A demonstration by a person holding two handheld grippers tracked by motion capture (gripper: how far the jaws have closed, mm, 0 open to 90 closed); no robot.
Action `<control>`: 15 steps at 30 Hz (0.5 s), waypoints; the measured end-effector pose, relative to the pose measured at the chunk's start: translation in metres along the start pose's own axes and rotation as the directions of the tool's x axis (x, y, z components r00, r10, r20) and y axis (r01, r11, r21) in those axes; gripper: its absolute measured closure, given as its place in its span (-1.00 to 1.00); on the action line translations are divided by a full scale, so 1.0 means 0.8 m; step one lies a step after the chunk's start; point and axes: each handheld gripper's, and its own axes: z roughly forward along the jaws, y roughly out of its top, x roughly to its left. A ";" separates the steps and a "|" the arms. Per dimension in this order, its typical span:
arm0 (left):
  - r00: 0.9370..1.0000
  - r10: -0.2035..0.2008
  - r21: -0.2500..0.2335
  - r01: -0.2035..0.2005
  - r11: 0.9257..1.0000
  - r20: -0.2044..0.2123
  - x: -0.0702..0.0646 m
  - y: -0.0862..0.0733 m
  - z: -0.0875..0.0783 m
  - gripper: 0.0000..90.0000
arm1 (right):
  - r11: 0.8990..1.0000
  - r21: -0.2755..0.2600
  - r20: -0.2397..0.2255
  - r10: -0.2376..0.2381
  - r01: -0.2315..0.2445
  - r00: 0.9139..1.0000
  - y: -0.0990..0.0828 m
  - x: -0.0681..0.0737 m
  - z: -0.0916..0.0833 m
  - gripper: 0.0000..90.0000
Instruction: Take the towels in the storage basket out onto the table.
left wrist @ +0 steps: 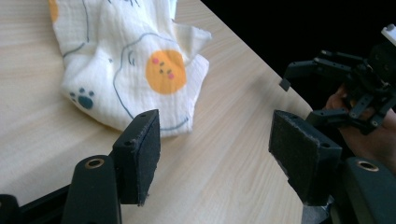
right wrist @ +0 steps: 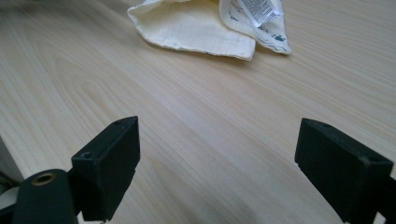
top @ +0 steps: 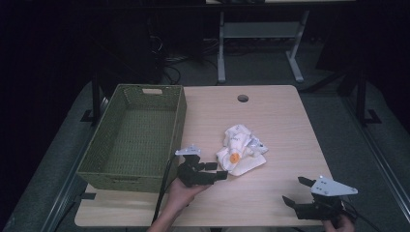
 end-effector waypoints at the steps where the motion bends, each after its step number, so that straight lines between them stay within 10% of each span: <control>1: 1.000 -0.002 -0.005 0.002 1.000 -0.002 -0.002 -0.002 0.000 -0.24 | 1.000 0.001 0.000 -0.001 0.001 1.000 0.000 0.000 0.000 -0.69; 15: 1.000 0.031 0.011 -0.031 0.999 -0.006 -0.011 -0.028 -0.008 -0.24 | 1.000 0.013 0.000 -0.007 0.007 1.000 0.001 0.003 0.005 -0.69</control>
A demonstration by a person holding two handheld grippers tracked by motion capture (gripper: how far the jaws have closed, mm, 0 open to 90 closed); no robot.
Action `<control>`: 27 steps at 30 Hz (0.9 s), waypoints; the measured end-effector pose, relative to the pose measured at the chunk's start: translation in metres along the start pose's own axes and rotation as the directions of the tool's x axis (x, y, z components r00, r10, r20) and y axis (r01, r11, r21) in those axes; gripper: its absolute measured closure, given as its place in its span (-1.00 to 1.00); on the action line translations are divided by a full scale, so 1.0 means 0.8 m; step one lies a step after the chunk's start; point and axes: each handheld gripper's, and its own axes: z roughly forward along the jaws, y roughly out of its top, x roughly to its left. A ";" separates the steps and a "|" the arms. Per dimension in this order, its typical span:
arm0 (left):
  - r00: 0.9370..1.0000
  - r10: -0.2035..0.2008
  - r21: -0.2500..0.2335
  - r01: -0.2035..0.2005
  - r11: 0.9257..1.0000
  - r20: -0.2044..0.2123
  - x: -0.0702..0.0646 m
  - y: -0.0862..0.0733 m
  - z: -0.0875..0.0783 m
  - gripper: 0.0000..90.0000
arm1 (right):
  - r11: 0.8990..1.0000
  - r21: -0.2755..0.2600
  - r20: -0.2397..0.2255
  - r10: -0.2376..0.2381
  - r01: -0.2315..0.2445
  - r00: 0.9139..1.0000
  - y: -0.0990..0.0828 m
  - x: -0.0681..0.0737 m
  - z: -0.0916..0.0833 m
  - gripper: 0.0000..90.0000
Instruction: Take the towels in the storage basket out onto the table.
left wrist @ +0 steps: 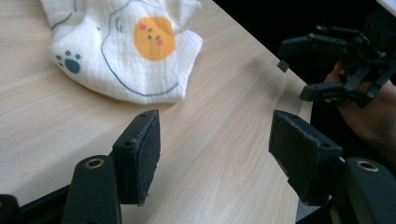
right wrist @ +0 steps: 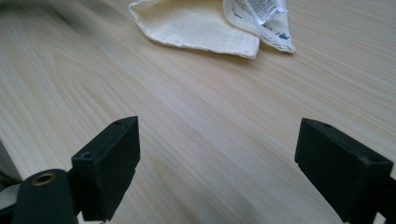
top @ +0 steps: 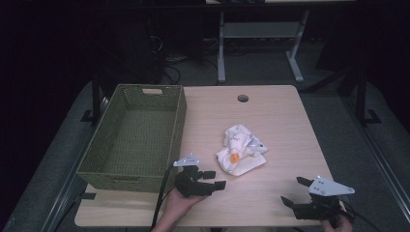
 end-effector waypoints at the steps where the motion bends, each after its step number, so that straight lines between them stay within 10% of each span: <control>1: 1.000 0.002 0.002 -0.002 1.000 0.001 -0.001 -0.002 -0.001 -0.24 | 1.000 0.000 -0.002 -0.002 0.002 1.000 0.000 0.000 0.000 -0.69; 27: 0.999 0.032 0.022 -0.032 0.999 0.014 -0.015 -0.035 -0.014 -0.26 | 1.000 -0.012 -0.017 -0.010 0.009 1.000 0.001 0.000 -0.004 -0.69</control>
